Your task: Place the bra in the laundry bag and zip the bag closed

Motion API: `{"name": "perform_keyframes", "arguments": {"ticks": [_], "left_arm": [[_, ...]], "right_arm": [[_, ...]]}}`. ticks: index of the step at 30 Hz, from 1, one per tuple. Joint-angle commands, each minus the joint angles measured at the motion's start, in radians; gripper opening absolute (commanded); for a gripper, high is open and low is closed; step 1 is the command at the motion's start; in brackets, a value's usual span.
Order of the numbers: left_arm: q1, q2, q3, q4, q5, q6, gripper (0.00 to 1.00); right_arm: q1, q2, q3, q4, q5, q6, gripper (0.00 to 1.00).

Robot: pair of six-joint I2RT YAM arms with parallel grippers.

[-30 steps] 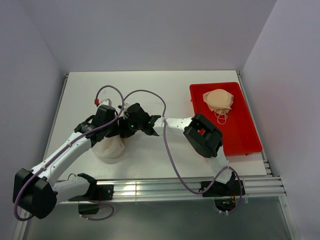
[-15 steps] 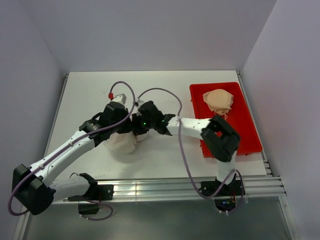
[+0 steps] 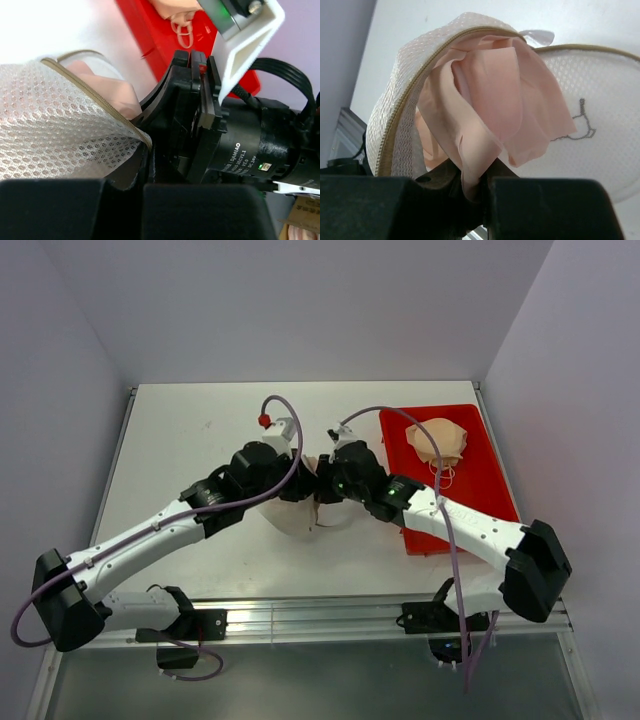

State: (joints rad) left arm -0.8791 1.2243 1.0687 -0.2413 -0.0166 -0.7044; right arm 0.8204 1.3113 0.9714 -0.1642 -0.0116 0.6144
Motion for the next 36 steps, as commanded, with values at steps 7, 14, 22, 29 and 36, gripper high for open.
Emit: {"name": "perform_keyframes", "arguments": {"ticks": [7,14,22,29,36], "left_arm": [[-0.003,-0.089,-0.347,0.308,0.098,-0.064,0.0],[-0.003,-0.105,-0.428,0.349,0.133,-0.078,0.0],[-0.011,-0.155,-0.386,0.289,0.149,-0.092,0.0],[-0.012,-0.267,-0.319,0.134,0.083,-0.076,0.0],[-0.011,-0.295,-0.262,-0.064,-0.057,-0.043,0.0]], "right_arm": [[0.029,0.348,0.02,0.147,0.01,0.128,0.0],[0.054,0.52,0.07,0.216,0.01,0.177,0.0],[0.074,0.646,0.156,0.077,0.197,0.235,0.0],[0.028,0.645,0.107,-0.012,0.329,0.318,0.0],[-0.04,0.491,-0.031,-0.02,0.409,0.358,0.0]]}}
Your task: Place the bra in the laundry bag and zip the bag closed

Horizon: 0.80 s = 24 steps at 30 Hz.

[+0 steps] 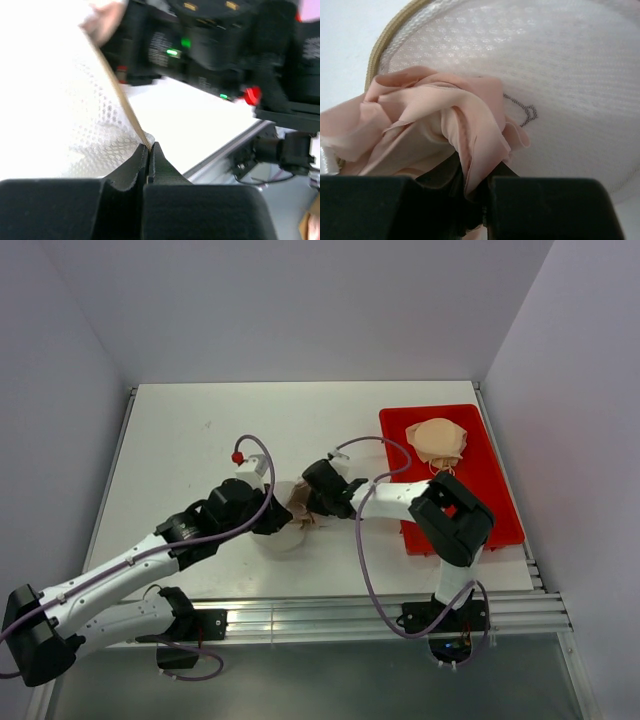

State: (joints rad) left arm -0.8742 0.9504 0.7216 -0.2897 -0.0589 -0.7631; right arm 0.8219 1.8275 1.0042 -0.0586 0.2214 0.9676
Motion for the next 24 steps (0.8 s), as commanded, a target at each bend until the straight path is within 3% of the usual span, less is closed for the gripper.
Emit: {"name": "perform_keyframes", "arguments": {"ticks": [1,7,15,24], "left_arm": [[-0.014,-0.015,0.079,-0.012,-0.021,0.016,0.0],[-0.013,0.066,-0.043,0.139,0.033,0.031,0.0],[-0.005,0.186,-0.068,0.26,0.05,0.051,0.0],[0.0,0.22,-0.059,0.333,0.082,0.067,0.0]], "right_arm": [[-0.041,-0.042,-0.071,-0.138,0.18,0.002,0.0],[-0.007,-0.161,-0.05,-0.165,0.159,-0.07,0.0],[0.085,-0.292,0.005,-0.253,0.196,-0.153,0.0],[0.098,-0.33,-0.01,-0.126,-0.052,-0.213,0.0]]}}
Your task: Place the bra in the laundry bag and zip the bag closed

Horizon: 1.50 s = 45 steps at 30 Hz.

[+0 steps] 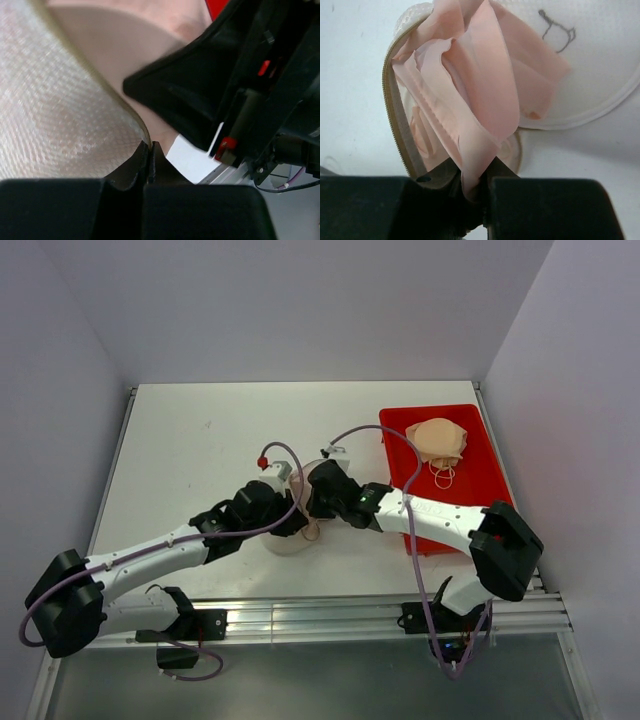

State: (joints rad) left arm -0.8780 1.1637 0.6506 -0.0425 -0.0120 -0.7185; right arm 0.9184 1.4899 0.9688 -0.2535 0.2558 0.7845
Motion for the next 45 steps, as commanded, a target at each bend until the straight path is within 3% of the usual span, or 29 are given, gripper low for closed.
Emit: {"name": "perform_keyframes", "arguments": {"ticks": [1,13,19,23,29,36,45], "left_arm": [[0.004,0.01,0.011,0.098,0.04,0.021,0.0],[0.005,0.014,-0.011,0.139,0.04,0.03,0.0],[0.007,0.005,-0.034,0.162,0.034,0.021,0.0],[0.01,-0.007,-0.035,0.144,0.017,0.024,0.0],[0.023,-0.061,-0.046,0.09,-0.134,-0.019,0.0],[0.043,-0.168,-0.084,0.046,-0.279,-0.062,0.0],[0.063,-0.188,-0.149,0.033,-0.278,-0.071,0.0]], "right_arm": [[0.0,0.021,0.03,0.079,-0.099,-0.019,0.0],[-0.068,0.23,-0.025,0.339,-0.409,0.119,0.0],[-0.098,0.316,-0.054,0.416,-0.492,0.166,0.02],[-0.104,0.293,-0.096,0.454,-0.507,0.185,0.29],[-0.121,0.215,-0.153,0.451,-0.498,0.185,0.56],[-0.125,0.141,-0.182,0.413,-0.481,0.18,0.69],[-0.128,0.023,-0.113,0.234,-0.351,0.125,0.86]]}}
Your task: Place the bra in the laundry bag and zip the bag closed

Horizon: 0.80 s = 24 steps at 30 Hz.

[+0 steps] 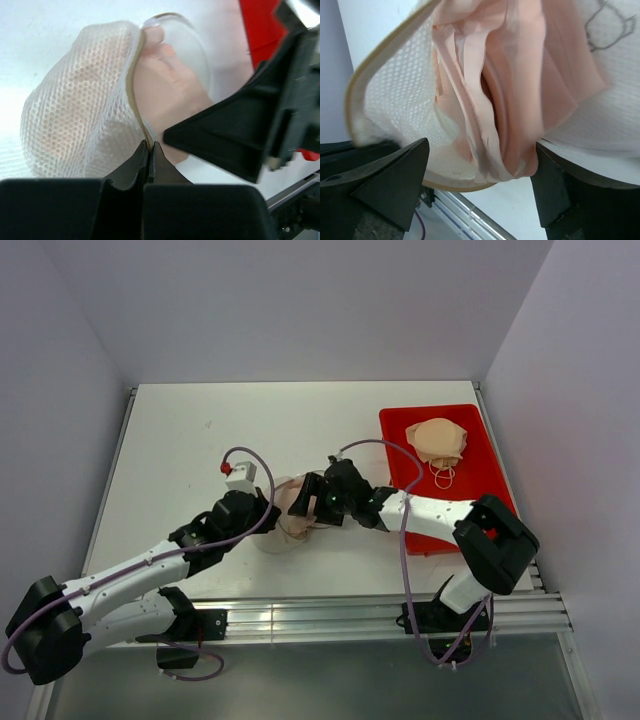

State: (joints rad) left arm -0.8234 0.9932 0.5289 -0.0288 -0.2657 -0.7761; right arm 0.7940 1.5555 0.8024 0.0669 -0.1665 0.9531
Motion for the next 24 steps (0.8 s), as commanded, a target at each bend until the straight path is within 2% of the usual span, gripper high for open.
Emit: {"name": "perform_keyframes", "arguments": {"ticks": [1,5,9,13,18,24], "left_arm": [[0.01,-0.018,-0.035,0.02,-0.018,-0.017,0.0],[0.02,-0.013,-0.047,0.05,-0.009,-0.017,0.0],[0.033,-0.018,-0.052,0.047,-0.003,-0.015,0.0],[0.05,-0.016,-0.055,0.032,0.0,-0.022,0.0],[0.107,0.018,-0.044,-0.054,-0.009,-0.061,0.0],[0.178,0.113,-0.032,-0.094,0.022,-0.074,0.0]], "right_arm": [[-0.004,-0.044,0.063,-0.104,0.084,-0.048,0.87],[-0.006,-0.086,0.055,-0.154,0.143,-0.056,0.88],[-0.019,-0.15,0.034,-0.223,0.28,-0.068,0.9],[-0.068,-0.224,-0.038,-0.225,0.308,-0.068,0.9],[-0.137,-0.249,-0.137,-0.167,0.295,-0.082,0.88],[-0.18,-0.183,-0.19,-0.026,0.222,-0.096,0.85]]}}
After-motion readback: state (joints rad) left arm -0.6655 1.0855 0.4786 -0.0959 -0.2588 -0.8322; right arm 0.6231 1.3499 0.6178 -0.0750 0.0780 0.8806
